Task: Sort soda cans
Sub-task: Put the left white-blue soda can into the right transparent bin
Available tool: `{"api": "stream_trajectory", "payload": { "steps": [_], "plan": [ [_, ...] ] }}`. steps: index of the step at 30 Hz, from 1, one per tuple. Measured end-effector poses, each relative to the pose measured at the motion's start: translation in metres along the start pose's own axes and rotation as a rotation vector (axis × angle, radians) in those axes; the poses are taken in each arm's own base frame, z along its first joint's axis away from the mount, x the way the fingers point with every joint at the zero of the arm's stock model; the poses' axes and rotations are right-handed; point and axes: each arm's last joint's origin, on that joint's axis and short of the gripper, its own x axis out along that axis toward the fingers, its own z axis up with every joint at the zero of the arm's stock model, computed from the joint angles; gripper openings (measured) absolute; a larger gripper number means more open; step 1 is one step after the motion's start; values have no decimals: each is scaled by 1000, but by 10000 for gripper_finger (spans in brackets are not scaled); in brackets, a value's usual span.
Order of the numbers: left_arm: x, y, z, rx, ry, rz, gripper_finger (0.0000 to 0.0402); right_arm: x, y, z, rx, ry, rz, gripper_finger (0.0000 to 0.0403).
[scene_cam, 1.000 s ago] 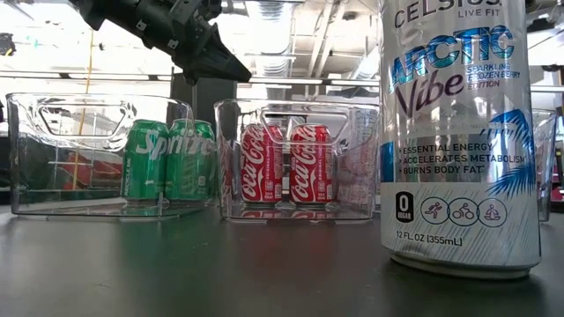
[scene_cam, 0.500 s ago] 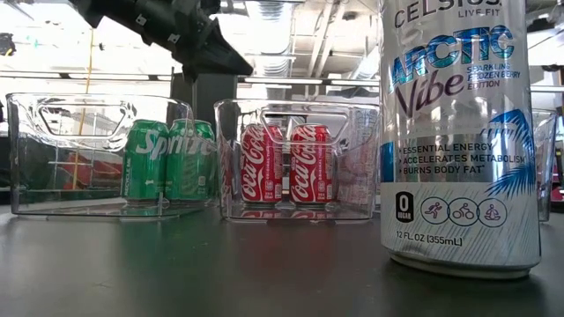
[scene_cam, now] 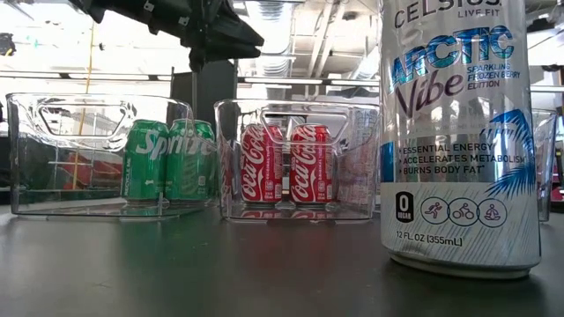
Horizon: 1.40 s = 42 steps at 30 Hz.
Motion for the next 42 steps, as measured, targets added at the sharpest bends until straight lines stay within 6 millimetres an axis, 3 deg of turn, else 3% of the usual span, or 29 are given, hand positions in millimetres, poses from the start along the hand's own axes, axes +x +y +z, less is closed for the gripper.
{"api": "stream_trajectory", "payload": {
  "steps": [6,16,23,27,34,38,42],
  "plan": [
    [3,-11,-11,51,38,-5,109,-3,5,-18,-37,105,105,317],
    [1,-12,-14,132,68,-11,89,-50,44,-34,-196,470,784,317],
    [1,-15,-11,131,39,-70,89,-69,60,-34,-70,560,943,317],
    [8,-23,-14,172,27,-242,94,-72,73,-31,-55,494,972,317],
    [29,-59,-50,264,52,-493,177,-68,92,-37,-155,448,931,317],
    [40,-82,-59,326,59,-540,237,-65,97,-39,-166,459,905,317],
    [47,-101,-62,370,52,-577,273,-63,98,-39,-164,464,900,317]
  ]
}}
